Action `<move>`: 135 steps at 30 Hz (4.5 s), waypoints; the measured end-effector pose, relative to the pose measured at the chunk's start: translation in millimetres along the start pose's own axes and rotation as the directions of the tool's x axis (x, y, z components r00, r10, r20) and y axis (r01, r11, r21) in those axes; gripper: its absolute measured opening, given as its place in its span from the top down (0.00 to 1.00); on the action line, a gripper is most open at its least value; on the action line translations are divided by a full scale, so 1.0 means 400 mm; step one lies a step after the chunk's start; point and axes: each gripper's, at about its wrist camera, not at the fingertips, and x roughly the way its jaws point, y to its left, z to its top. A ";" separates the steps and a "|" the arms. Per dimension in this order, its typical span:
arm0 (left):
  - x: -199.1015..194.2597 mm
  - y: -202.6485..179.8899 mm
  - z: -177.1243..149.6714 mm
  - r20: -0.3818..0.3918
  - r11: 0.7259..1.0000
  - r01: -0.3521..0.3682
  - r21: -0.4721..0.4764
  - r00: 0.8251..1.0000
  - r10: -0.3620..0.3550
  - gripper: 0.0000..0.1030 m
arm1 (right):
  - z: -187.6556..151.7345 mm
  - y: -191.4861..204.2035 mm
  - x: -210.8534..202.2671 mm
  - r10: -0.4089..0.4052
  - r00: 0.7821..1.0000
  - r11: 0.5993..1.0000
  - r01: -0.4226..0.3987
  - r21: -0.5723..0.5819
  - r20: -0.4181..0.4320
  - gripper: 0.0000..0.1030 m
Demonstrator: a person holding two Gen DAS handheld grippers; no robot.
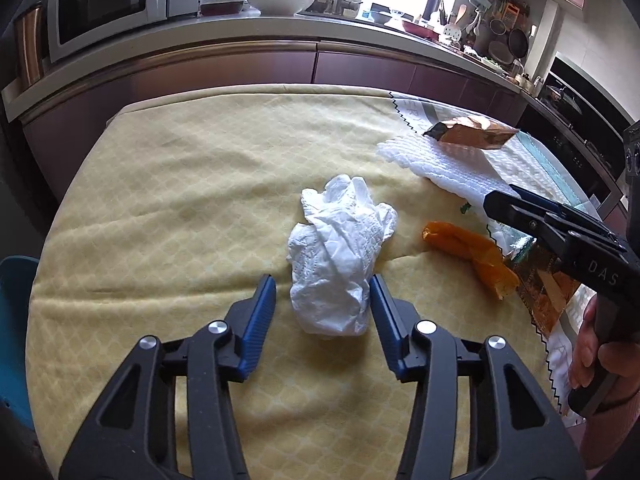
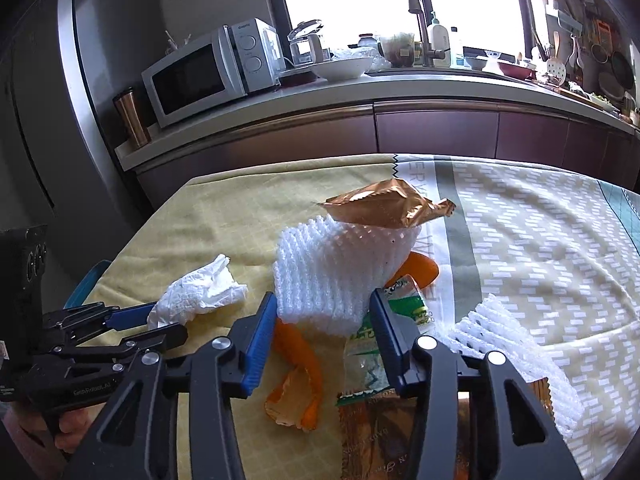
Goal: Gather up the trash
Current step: 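Grasp the crumpled white tissue with the left tool while the right tool grasps a white foam net, then carry the tissue and foam net toward the teal bin with both tools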
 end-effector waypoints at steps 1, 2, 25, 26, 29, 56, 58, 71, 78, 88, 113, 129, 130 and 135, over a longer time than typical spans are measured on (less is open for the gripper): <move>0.001 0.001 0.001 -0.001 1.000 0.006 -0.002 1.000 -0.006 0.66 | -0.001 -0.003 -0.002 0.006 1.000 1.000 -0.006 0.003 -0.001 0.66; 0.001 0.003 0.000 -0.003 1.000 0.011 -0.008 1.000 -0.011 0.68 | -0.001 -0.005 -0.004 0.013 1.000 1.000 -0.013 0.007 -0.001 0.68; -0.172 0.097 -0.060 0.124 0.994 0.023 -0.105 0.992 -0.009 0.95 | -0.010 0.105 -0.052 0.358 0.933 0.933 -0.358 -0.012 -0.025 0.88; -0.179 0.101 -0.065 0.127 0.994 0.018 -0.110 0.992 -0.004 0.95 | -0.012 0.110 -0.051 0.374 0.927 0.927 -0.374 -0.011 -0.031 0.88; -0.203 0.114 -0.079 0.137 0.992 0.010 -0.123 0.991 0.007 0.96 | -0.017 0.130 -0.051 0.421 0.906 0.907 -0.422 -0.010 -0.046 0.88; -0.312 0.193 -0.139 0.198 0.984 -0.042 -0.171 0.977 0.076 0.96 | 0.006 0.151 -0.068 0.570 0.821 0.821 -0.570 0.020 -0.010 0.88; -0.316 0.190 -0.139 0.204 0.985 -0.046 -0.164 0.976 0.080 0.96 | 0.008 0.157 -0.068 0.567 0.823 0.824 -0.567 0.005 -0.010 0.88; -0.368 0.184 -0.152 0.239 0.985 -0.084 -0.149 0.964 0.118 0.96 | 0.016 0.235 -0.046 0.566 0.824 0.819 -0.567 -0.091 -0.034 0.88; -0.407 0.214 -0.170 0.253 0.978 -0.117 -0.171 0.954 0.158 0.96 | 0.021 0.298 -0.025 0.583 0.810 0.800 -0.586 -0.130 -0.065 0.88; -0.451 0.275 -0.194 0.263 0.963 -0.154 -0.222 0.941 0.212 0.96 | 0.020 0.386 -0.002 0.613 0.782 0.761 -0.623 -0.182 -0.115 0.88; -0.482 0.448 -0.242 0.225 0.897 -0.248 -0.367 0.912 0.344 0.96 | 0.026 0.604 0.096 0.620 0.743 0.673 -0.669 -0.316 -0.254 0.88; -0.466 0.517 -0.262 0.182 0.861 -0.279 -0.426 0.905 0.384 0.96 | 0.032 0.712 0.175 0.585 0.742 0.655 -0.670 -0.348 -0.327 0.88; -0.466 0.520 -0.264 0.180 0.859 -0.282 -0.428 0.904 0.387 0.96 | 0.033 0.719 0.181 0.579 0.745 0.658 -0.667 -0.350 -0.330 0.88; -0.453 0.548 -0.261 0.161 0.848 -0.288 -0.445 0.906 0.392 0.96 | 0.027 0.747 0.203 0.564 0.749 0.661 -0.662 -0.353 -0.347 0.88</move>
